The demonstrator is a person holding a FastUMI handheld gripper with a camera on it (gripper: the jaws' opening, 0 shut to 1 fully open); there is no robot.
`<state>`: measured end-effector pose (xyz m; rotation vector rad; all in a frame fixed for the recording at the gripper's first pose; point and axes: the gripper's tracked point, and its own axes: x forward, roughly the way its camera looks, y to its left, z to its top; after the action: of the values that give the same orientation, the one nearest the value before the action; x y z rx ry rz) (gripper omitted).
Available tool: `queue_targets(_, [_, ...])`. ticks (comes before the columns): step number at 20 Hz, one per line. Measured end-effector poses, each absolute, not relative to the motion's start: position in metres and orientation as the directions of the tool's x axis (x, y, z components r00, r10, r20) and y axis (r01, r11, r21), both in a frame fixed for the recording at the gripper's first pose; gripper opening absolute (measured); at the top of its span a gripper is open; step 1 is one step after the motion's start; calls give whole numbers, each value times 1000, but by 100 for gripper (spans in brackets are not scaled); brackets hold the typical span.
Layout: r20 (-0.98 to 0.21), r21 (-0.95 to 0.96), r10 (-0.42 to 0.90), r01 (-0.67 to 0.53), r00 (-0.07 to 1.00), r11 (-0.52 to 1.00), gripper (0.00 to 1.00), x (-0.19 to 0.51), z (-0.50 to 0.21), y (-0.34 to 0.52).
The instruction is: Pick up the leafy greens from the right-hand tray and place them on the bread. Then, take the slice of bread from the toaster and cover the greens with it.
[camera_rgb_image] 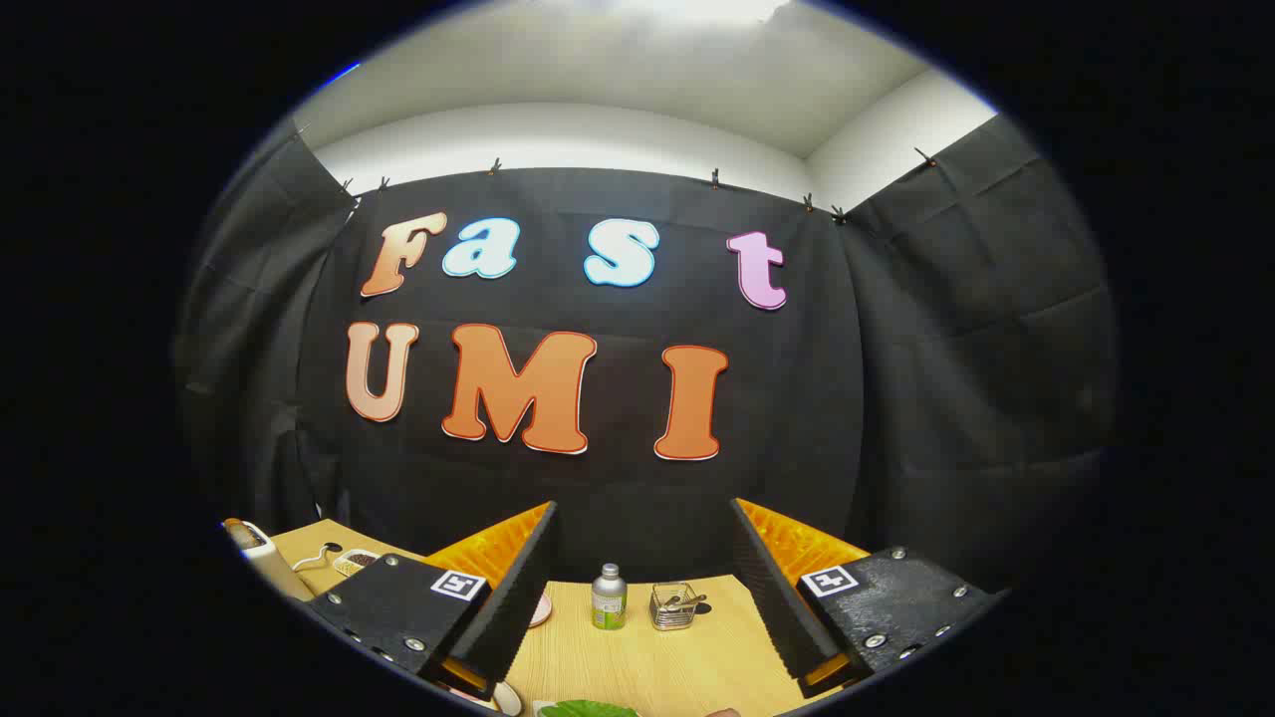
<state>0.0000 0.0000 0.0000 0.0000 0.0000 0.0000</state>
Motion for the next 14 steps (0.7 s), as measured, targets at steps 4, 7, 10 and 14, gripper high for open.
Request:
queue_targets(4, [28, -40, 19, -18, 999, 999, 99, 1, 9, 9])
queue_targets(7, [21, -47, 36, -35, 999, 998, 99, 3, 7, 16])
queue_targets(10, [-2, -24, 58, -58, 998, 998, 99, 5, 3, 22])
queue_targets(14, [-23, -34, 79, -79, 997, 996, 99, 8, -5, 26])
